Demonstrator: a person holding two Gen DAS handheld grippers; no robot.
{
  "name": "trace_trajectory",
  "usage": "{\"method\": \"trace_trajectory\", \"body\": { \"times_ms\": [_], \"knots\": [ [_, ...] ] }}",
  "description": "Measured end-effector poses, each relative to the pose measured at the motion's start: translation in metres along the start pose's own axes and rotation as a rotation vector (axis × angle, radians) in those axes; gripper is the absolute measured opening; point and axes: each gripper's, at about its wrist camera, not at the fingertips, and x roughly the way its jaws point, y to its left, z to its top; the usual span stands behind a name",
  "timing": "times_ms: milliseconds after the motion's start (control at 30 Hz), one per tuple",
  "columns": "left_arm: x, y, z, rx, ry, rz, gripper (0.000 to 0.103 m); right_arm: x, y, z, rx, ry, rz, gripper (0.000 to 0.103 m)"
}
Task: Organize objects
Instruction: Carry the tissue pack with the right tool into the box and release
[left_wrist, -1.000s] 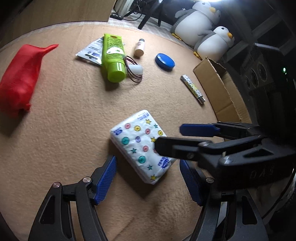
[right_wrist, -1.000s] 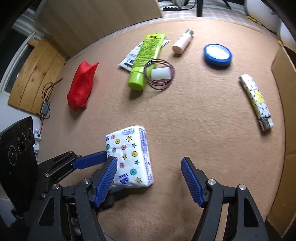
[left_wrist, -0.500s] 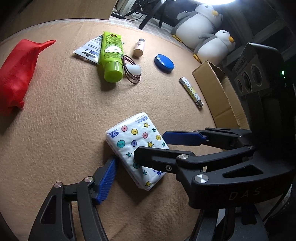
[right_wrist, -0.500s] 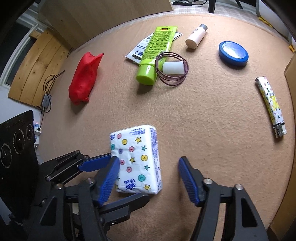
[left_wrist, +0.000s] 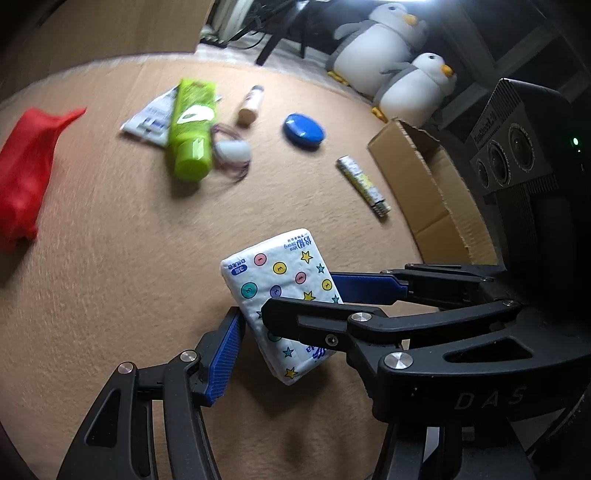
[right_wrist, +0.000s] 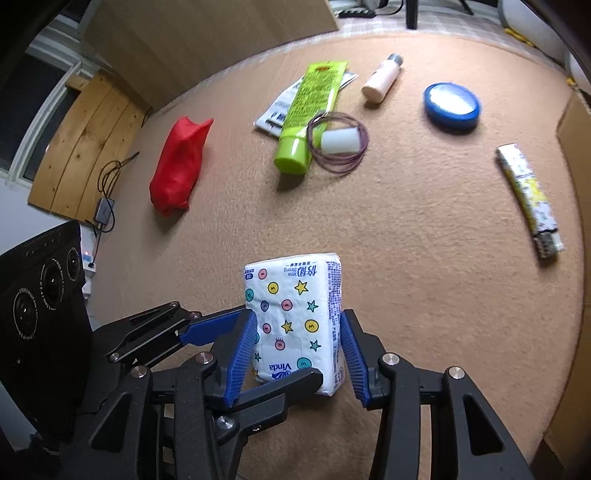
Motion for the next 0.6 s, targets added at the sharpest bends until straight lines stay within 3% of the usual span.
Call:
{"method": "trace_trajectory", "body": {
  "times_ms": [300, 600],
  "knots": [
    [0.003, -0.060, 0.024, 0.097, -0.021, -0.038, 0.061, -0.052, -0.025, -0.011, 0.062, -0.106, -0.014, 0.042],
    [0.025, -0.144, 0.051, 0.213, -0.031, -0.130, 0.061, -0.122, -0.073, -0.026, 0.123, -0.228, -0.081, 0.042]
  ]
}}
